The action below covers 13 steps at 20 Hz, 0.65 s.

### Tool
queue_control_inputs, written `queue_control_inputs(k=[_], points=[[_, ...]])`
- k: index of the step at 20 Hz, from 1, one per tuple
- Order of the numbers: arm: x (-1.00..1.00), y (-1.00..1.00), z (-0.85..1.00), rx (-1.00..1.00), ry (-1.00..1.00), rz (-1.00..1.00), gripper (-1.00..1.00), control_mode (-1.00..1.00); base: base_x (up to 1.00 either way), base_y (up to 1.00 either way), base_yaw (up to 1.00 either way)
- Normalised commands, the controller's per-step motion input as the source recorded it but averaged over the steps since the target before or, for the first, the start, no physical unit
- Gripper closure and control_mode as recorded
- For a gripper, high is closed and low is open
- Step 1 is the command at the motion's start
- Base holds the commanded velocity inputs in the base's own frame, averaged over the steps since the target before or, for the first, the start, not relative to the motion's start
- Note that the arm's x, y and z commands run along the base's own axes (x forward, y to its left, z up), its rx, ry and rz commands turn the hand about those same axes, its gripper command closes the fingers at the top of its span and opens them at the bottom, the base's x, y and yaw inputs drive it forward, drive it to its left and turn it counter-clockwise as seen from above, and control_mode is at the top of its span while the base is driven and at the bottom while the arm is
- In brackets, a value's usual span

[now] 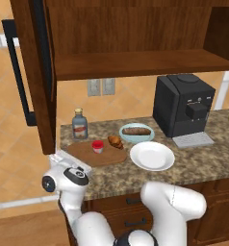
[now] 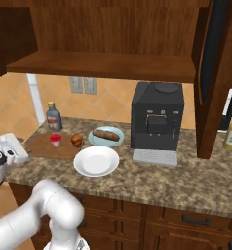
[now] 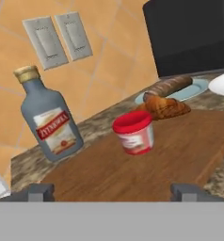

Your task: From the different types of pastries on the counter, select a croissant and place it on the cutting board. Then retrieve a jar of jam from the cabinet and place it alongside the croissant on the cutting board.

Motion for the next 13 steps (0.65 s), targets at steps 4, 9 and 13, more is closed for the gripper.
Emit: queue_control_inputs(k=[4, 9, 13], points=[[-1.00, 0.31, 0.44, 0.00, -0.25, 0.19, -1.00, -1.00, 0.00, 0.00, 0.00], [-1.00, 0.29, 0.37, 0.00, -0.27, 0.19, -1.00, -1.00, 0.00, 0.00, 0.00], [-1.00, 0.52, 0.03, 0.01, -0.12, 0.19, -1.00, -1.00, 0.00, 0.00, 0.00]])
